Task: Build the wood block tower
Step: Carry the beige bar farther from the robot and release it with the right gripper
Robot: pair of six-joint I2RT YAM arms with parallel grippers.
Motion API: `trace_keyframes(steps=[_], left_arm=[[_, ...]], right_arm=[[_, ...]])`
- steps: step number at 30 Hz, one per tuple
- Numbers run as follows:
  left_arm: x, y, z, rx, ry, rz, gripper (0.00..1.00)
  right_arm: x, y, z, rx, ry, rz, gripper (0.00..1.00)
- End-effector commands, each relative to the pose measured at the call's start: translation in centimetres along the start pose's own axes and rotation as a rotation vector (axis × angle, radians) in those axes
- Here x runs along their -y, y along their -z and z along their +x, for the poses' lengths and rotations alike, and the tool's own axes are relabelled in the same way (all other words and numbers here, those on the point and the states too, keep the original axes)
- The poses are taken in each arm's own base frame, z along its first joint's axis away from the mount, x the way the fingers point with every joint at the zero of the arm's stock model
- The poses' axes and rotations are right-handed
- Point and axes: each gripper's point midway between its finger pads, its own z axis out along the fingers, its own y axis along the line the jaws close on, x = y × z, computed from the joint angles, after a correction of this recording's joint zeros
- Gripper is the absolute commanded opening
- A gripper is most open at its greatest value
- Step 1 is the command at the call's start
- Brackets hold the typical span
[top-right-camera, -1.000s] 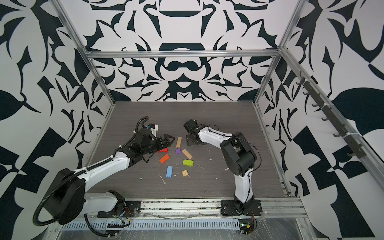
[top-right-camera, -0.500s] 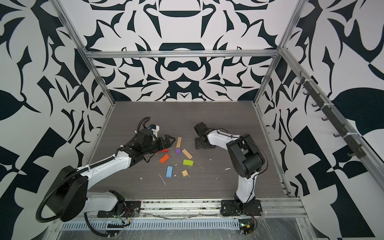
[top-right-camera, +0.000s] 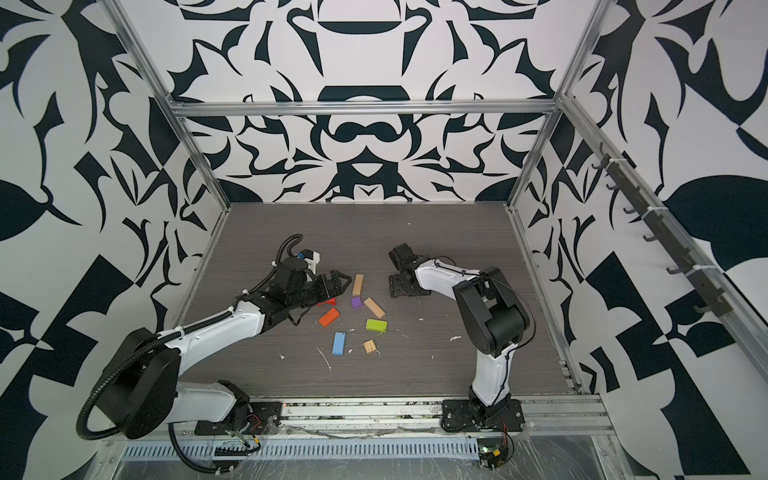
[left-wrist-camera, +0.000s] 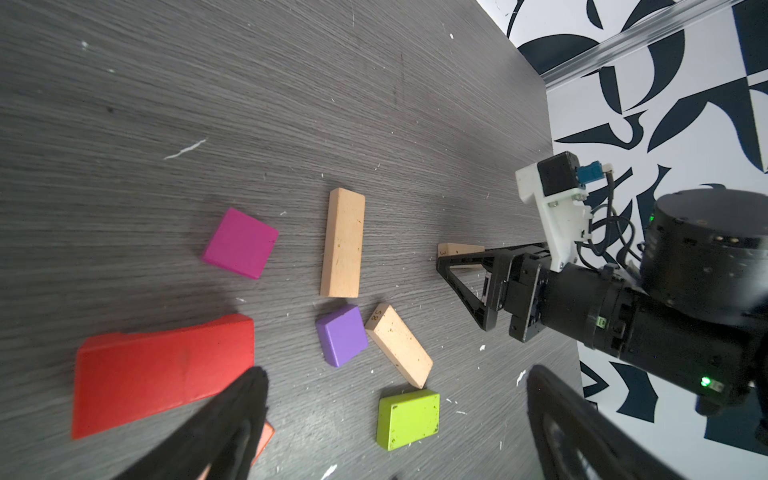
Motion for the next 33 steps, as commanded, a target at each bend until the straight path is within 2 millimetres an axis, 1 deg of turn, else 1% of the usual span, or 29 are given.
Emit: trace_keyframes(steps=[1, 6, 11, 22, 30, 33], left_arm=[[0.8, -0.1, -0.5, 0.009, -0.001, 0.021, 1.0], [0.8, -0.3, -0.5, 0.009, -0.001, 0.018, 1.0], [0.9, -0.4, -0.6, 0.009, -0.002, 0.02, 1.0], [1.4, -0.4, -0.9, 0.011, -0.007, 0.024, 1.0], [1.5, -0.3, -0.9, 0.01, -0.008, 0.025, 1.0], [1.5, -0.3, -0.9, 0.009, -0.008, 0.025, 1.0]], right_arm=[[-0.1, 0.5, -0.8, 0.017, -0.001, -0.009, 0.82], [-0.4, 0.4, -0.6, 0.007, 0.003, -0.024, 0.85], [-0.6, 0.7, -0.5, 0.003, 0.023, -0.041, 0.9], [-1.0, 0.9, -0.5, -0.014, 0.049, -0.055, 0.97], [-0.7, 1.3, -0.8, 0.001, 0.056, -0.039, 0.99], [-0.7, 1.7, -1.1, 0.02, 0.055, -0.045, 0.99]])
